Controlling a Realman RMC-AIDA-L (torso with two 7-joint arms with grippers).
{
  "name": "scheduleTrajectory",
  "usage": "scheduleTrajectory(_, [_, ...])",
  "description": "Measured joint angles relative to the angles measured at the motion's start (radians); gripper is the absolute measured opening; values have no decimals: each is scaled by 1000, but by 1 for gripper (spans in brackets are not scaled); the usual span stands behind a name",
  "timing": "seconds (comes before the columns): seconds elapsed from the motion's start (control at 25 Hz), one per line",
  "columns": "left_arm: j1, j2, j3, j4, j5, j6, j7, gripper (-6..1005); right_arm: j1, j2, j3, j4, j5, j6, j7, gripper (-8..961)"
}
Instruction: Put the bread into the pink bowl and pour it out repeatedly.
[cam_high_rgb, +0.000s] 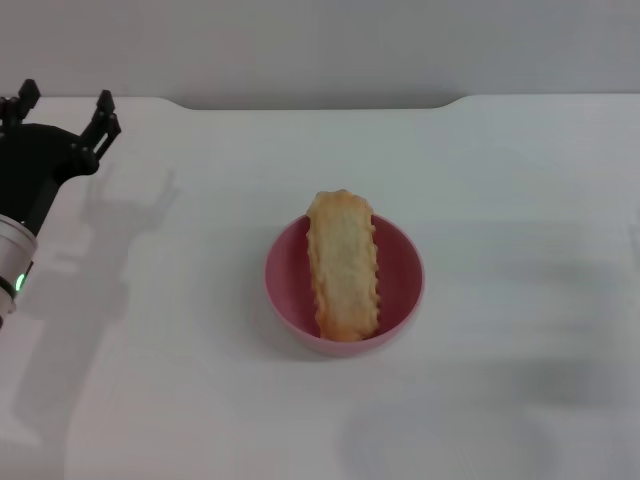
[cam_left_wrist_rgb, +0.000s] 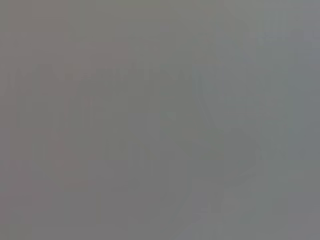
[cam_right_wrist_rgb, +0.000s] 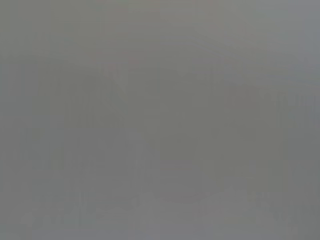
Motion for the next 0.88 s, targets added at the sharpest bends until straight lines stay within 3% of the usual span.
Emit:
scheduleTrajectory(0.28, [27, -1, 50, 45, -43, -18, -6, 861, 18, -9, 10, 20, 5, -2, 6, 634])
scheduleTrajectory(0.88, [19, 8, 42, 15, -88, -10, 4, 861, 37, 8, 17, 37, 5, -3, 8, 634])
